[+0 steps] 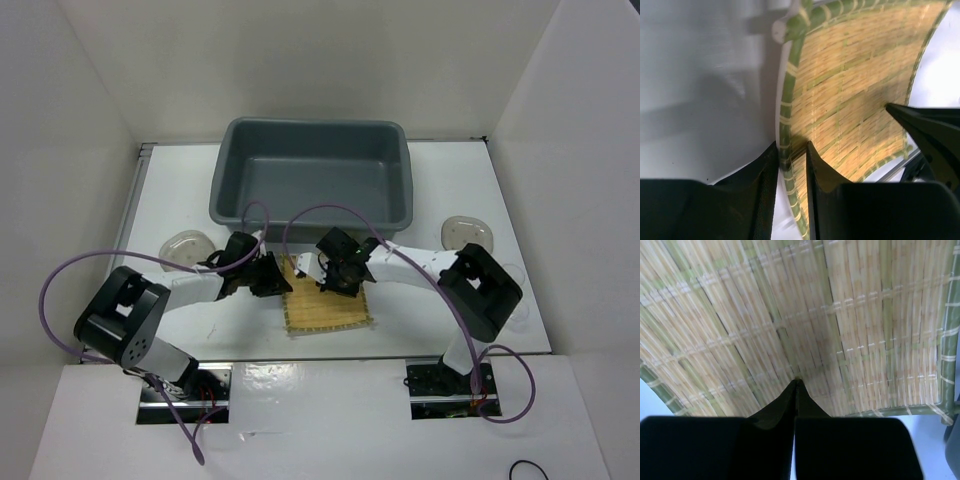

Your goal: Place the mixed dishes into the plastic bin

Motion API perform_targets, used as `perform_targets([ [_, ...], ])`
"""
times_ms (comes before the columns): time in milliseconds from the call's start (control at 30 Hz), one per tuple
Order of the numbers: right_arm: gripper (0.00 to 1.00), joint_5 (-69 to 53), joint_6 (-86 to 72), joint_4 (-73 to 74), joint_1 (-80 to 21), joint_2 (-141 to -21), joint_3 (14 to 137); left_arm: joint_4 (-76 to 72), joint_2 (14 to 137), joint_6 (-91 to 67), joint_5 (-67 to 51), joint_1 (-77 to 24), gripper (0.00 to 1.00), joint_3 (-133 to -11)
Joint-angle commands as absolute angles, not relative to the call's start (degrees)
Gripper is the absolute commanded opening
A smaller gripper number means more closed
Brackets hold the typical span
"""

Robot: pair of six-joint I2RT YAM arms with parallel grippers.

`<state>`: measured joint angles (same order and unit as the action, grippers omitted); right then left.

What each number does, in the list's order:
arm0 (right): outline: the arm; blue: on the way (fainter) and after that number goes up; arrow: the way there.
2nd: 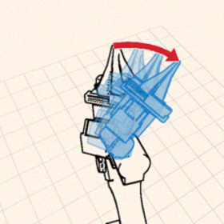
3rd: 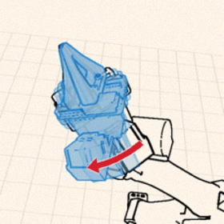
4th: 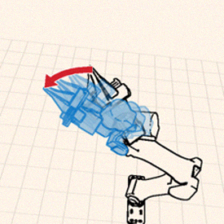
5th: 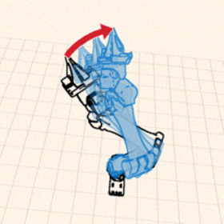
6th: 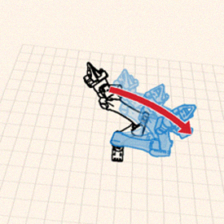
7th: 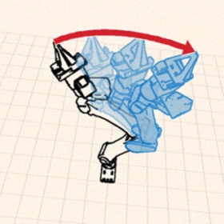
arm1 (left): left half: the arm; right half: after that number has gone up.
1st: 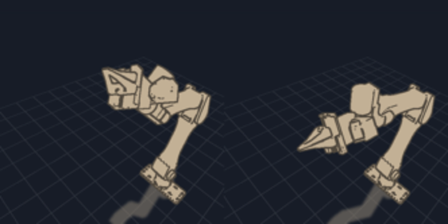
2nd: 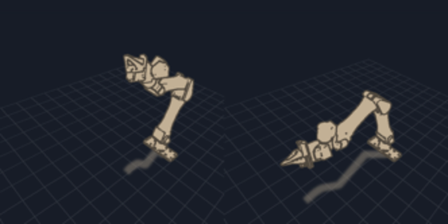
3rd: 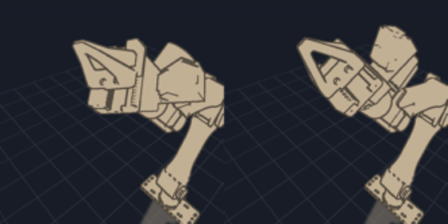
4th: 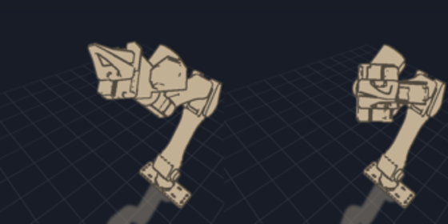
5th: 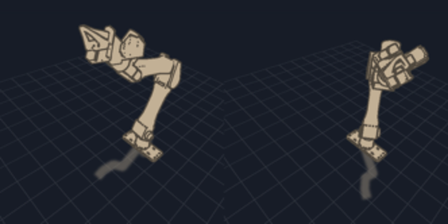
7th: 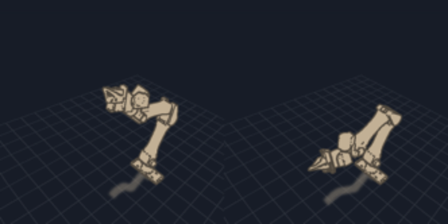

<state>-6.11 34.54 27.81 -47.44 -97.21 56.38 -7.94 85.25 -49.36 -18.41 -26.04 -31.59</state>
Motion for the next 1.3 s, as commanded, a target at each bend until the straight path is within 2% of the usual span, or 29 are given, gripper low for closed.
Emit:
perform_targets([
  [0, 0.0, -10.37, 33.14, 23.03, -47.11, -101.34, 54.49, -10.02, 85.52, -42.81, -29.15, -27.95, 0.0, -34.8],
  [200, 0.0, -10.9, 29.02, 21.88, -47.11, -94.16, 51.95, 0.16, 86.75, -40.08, -35.68, -27.95, 0.0, -41.3],
  [367, 0.0, -7.05, 27.33, 22.49, -46.06, -79.22, 48.26, 5.26, 77.27, -42.1, -33.14, -29.09, 0.0, -40.61],
  [533, 0.0, -2.55, 31.11, 25.13, -38.43, -67.69, 46.05, 10.28, 67.26, -43.41, -31.11, -29.09, 0.0, -40.61],
  [633, 0.0, -3.6, 32.34, 27.07, -34.72, -65.13, 45.01, 10.9, 63.73, -44.65, -30.59, -29.09, 0.0, -40.61],
  [833, 0.0, -1.94, 34.0, 29.87, -34.72, -63.9, 43.5, 11.51, 63.72, -44.65, -30.59, -29.09, 0.0, -38.24],
  [1033, 0.0, 0.96, 41.65, 40.95, -34.72, -64.42, 43.95, 9.33, 74.95, -40.62, -31.38, -28.56, 0.0, -40.16],
  [1067, 0.0, 1.58, 42.36, 41.91, -34.72, -64.42, 43.42, 8.79, 80.28, -40.0, -32.77, -28.56, 0.06, -41.12],
  [1100, 0.0, 2.19, 42.97, 43.14, -34.72, -64.42, 42.37, 8.79, 83.2, -39.38, -32.78, -28.56, 0.08, -42.26],
  [1167, 0.0, 4.47, 44.29, 43.15, -34.72, -64.95, 40.97, 8.26, 91.09, -38.15, -33.57, -29.17, 0.08, -46.74],
  [1267, 0.0, 9.48, 45.09, 41.49, -34.72, -65.82, 37.54, 7.74, 95.45, -36.48, -34.19, -29.79, 0.12, -50.79],
])
